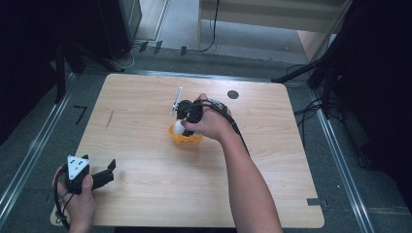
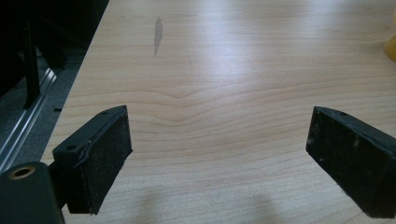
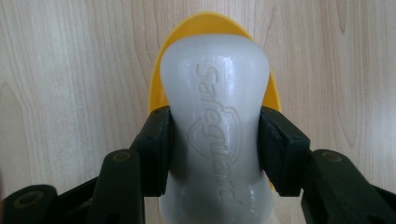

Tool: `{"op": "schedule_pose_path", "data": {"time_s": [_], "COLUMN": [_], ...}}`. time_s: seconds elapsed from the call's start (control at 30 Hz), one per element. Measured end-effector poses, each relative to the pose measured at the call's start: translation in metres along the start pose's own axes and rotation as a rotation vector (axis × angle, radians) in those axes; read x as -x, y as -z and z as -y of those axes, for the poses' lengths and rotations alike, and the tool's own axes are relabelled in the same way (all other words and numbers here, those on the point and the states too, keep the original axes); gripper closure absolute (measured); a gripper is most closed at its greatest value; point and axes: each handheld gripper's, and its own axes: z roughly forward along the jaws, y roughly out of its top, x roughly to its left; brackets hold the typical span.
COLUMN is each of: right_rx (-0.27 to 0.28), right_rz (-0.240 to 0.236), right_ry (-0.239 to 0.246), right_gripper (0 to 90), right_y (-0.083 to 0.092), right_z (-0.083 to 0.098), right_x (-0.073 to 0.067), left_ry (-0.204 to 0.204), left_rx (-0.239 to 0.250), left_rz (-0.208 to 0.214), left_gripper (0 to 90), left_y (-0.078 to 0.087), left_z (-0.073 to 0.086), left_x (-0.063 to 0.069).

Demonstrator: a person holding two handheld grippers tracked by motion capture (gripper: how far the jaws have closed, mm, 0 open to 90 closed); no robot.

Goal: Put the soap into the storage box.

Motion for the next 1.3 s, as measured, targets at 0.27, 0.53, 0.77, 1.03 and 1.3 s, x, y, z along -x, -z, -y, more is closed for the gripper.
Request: {"op": "schedule_pose_path", "data": {"time_s": [0.27,0.53,0.77,1.03,1.3], "right_rx": [0.003,-0.005,-0.026,0.007,0.030], "right_rz": [0.002,-0.006,-0.012,-0.011,0.006], "right_ry": [0.005,-0.003,-0.007,-0.025,-0.053], "right_gripper": [50.0,49.9,49.9,40.7,41.1], "right_y": [-0.006,-0.013,-0.018,-0.013,-0.006], "right_z": [0.001,0.003,0.005,0.009,0.015], "right_x": [0.003,0.004,0.005,0.007,0.007], "left_ry": [0.007,0.010,0.008,0.010,0.010], "left_rx": [0.000,0.000,0.001,-0.001,0.000], "left_rz": [0.004,0.009,0.005,0.008,0.006], "left_gripper": [6.9,6.9,6.9,6.9,6.9], "left_y": [0.000,0.000,0.000,0.000,0.000], "left_z": [0.000,0.000,0.000,0.000,0.000], "left_x": [-0.001,-0.001,-0.001,-0.001,-0.001]}}
